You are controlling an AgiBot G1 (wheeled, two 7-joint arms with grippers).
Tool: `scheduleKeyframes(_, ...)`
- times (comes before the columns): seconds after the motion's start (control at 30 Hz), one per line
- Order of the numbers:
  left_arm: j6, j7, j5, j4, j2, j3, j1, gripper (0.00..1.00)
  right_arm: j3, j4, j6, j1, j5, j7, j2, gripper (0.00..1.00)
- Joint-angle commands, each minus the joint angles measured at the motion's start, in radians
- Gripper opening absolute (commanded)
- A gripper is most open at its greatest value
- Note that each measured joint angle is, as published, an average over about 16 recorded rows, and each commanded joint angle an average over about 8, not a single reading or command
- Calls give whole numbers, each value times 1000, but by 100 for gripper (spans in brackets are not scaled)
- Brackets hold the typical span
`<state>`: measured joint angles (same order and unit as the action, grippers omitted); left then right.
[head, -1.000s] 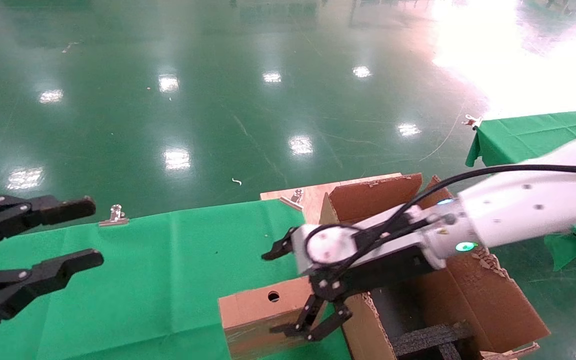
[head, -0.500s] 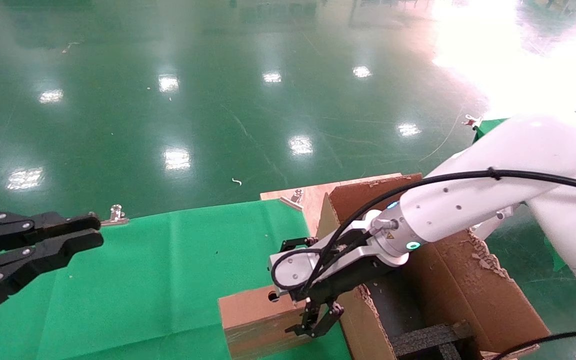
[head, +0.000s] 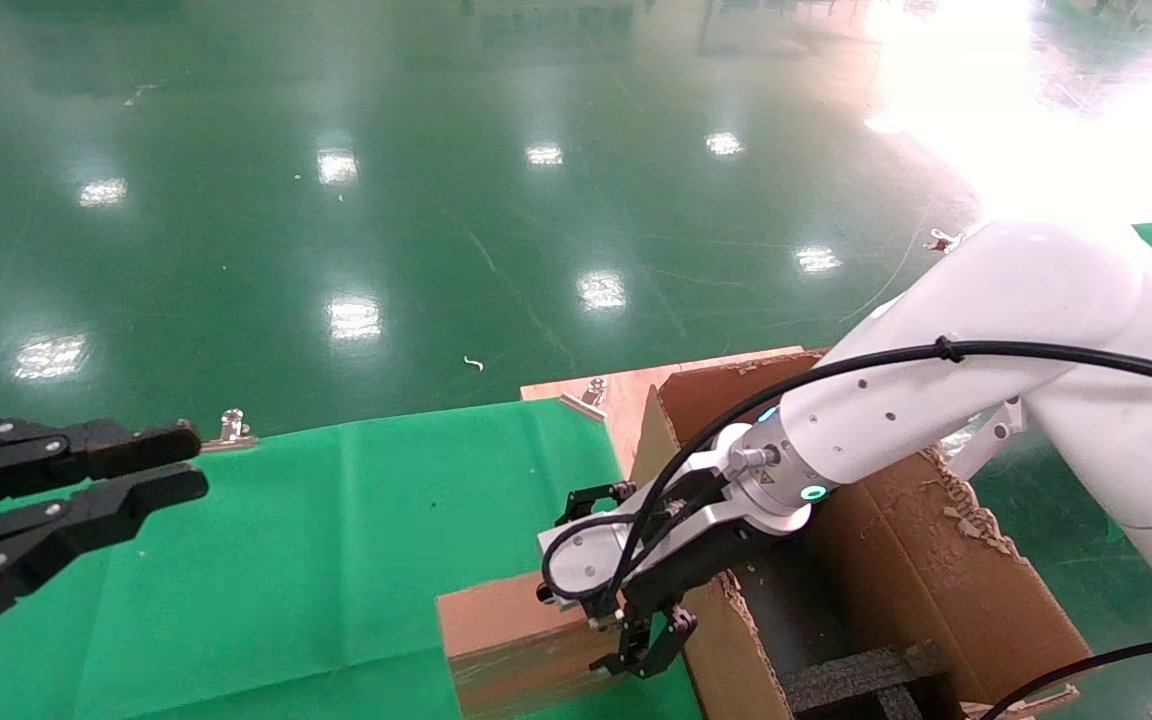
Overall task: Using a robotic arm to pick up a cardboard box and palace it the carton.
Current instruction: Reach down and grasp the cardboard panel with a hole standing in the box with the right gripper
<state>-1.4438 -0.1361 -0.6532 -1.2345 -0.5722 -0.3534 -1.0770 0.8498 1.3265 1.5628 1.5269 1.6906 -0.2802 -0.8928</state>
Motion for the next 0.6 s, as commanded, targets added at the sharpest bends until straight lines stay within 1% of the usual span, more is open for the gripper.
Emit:
scheduleKeyframes(0.03, 0, 0, 0, 0, 0, 0, 0, 100, 5, 1, 1, 3, 4, 1, -2, 0)
scheduleKeyframes(0.6, 0, 0, 0, 0, 0, 0, 0, 100, -11, -1, -1, -6, -9, -2, 5, 0)
